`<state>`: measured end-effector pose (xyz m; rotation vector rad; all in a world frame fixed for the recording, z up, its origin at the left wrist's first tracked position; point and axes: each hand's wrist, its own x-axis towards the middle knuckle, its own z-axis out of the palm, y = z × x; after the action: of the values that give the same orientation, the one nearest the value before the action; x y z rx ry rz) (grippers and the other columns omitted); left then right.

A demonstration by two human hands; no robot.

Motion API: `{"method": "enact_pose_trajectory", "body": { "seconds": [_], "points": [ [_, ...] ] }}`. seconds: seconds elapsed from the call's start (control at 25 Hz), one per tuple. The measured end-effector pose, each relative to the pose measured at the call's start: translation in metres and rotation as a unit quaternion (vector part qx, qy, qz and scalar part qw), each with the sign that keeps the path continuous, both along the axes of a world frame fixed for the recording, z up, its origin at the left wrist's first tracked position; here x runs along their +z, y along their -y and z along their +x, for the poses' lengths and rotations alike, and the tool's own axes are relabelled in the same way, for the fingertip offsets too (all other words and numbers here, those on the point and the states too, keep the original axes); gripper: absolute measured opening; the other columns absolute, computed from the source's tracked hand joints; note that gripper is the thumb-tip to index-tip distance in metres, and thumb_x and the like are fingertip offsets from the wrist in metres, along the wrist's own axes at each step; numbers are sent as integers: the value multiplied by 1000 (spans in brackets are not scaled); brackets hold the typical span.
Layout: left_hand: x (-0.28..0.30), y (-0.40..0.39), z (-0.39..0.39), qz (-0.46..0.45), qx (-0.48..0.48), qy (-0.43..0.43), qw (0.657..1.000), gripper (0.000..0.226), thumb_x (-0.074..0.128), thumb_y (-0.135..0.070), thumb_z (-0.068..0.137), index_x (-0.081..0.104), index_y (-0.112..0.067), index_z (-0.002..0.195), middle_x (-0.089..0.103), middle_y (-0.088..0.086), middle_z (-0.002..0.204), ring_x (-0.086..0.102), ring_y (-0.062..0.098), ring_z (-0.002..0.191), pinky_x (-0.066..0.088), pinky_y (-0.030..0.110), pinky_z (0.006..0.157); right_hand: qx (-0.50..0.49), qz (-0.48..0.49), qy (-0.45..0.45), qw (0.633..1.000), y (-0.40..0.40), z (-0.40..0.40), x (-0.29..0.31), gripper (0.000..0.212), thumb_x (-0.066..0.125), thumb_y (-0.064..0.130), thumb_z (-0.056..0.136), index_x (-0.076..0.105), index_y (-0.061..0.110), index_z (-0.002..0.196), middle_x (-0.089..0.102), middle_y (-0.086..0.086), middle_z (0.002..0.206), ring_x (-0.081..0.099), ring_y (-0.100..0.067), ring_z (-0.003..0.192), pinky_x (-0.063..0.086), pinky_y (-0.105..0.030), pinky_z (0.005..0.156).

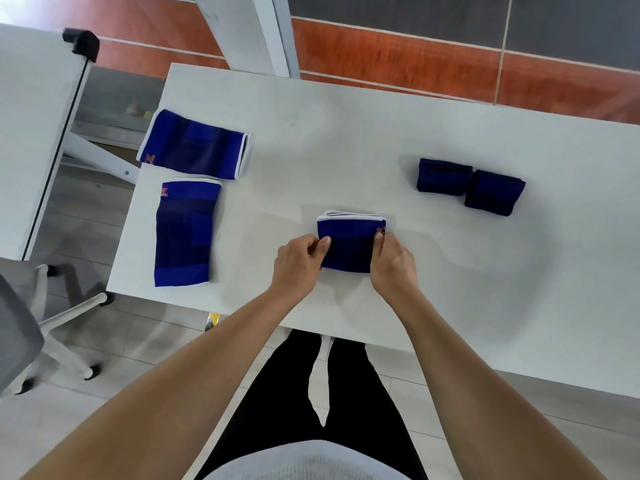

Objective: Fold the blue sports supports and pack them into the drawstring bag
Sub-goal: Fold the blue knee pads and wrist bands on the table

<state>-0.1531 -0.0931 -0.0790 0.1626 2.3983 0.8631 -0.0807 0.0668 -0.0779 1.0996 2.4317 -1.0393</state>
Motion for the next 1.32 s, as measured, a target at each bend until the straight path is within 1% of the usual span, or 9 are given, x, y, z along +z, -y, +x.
{"method": "enact_pose_trajectory", "body": {
  "seconds": [0.36, 0.44, 0.52, 0.6, 0.72, 0.84, 1.0, 1.12, 1.32],
  "points": [
    [0, -24, 3, -58, 38, -51, 996, 31, 43, -45, 103, 45, -18, 88, 58, -3, 78, 57, 25, 72, 39, 35, 59, -17, 39, 56, 998, 0, -14, 0, 46, 20, 34, 109, 56, 7, 101, 64, -11, 93, 54, -33, 83, 42, -44, 88],
    [4, -22, 8, -35, 27, -148, 988, 23, 51, -38, 101, 47, -15, 101, 57, -1, 94, 53, 23, 79, 45, 37, 65, -25, 51, 70, 996, 3, -16, -1, 42, 21, 35, 109, 53, 11, 96, 65, -9, 91, 49, -29, 79, 40, -43, 89],
    [-5, -14, 13, -47, -84, -289, 953, 24, 56, -31, 99, 55, -12, 114, 58, 5, 115, 53, 27, 93, 48, 40, 80, -33, 66, 77, 994, 5, -17, -3, 38, 24, 35, 108, 50, 13, 93, 68, -10, 93, 51, -29, 78, 40, -43, 88],
    [-17, -7, 16, -107, -206, -339, 912, 39, 53, -30, 101, 54, -14, 136, 50, 7, 145, 51, 34, 122, 43, 43, 99, -47, 86, 72, 993, 8, -16, -5, 33, 29, 35, 107, 51, 12, 98, 70, -10, 93, 57, -31, 81, 41, -43, 87],
    [-23, -5, 20, -169, -237, -282, 914, 52, 36, -37, 105, 32, -23, 155, 23, 2, 166, 28, 37, 148, 32, 47, 114, 3, 213, -33, 977, 13, -5, -10, 18, 52, 25, 99, 52, 11, 111, 65, -10, 99, 60, -31, 90, 42, -43, 84],
    [-23, -6, 25, -176, -232, -226, 930, 58, 27, -41, 104, 14, -29, 159, 2, -4, 169, 12, 35, 153, 22, 48, 121, 123, 259, -140, 948, 20, 23, -23, 35, 60, 19, 95, 60, 11, 129, 60, -11, 129, 57, -31, 116, 42, -44, 99],
    [-24, -5, 26, -190, -243, -220, 925, 61, 27, -44, 106, 2, -31, 160, -8, -5, 169, 6, 35, 154, 18, 48, 123, 185, 221, -101, 952, 24, 57, -33, 54, 42, 25, 106, 31, 12, 157, 30, -8, 164, 28, -21, 151, 20, -47, 124],
    [-23, -12, 22, -195, -243, -209, 927, 61, 25, -43, 106, -3, -32, 159, -13, -5, 168, 2, 35, 154, 14, 48, 124, 207, 197, -77, 955, 15, 54, -35, 58, 34, 27, 107, 18, 12, 161, 17, -8, 168, 17, -21, 155, 14, -46, 126],
    [-17, -42, -13, -219, -257, -195, 921, 61, 26, -43, 107, -5, -34, 159, -15, -7, 168, 1, 37, 154, 12, 50, 124, 204, 205, -48, 956, -6, 20, -28, 57, 35, 26, 106, 21, 10, 160, 20, -9, 167, 18, -23, 155, 11, -45, 126]
  ]
}}
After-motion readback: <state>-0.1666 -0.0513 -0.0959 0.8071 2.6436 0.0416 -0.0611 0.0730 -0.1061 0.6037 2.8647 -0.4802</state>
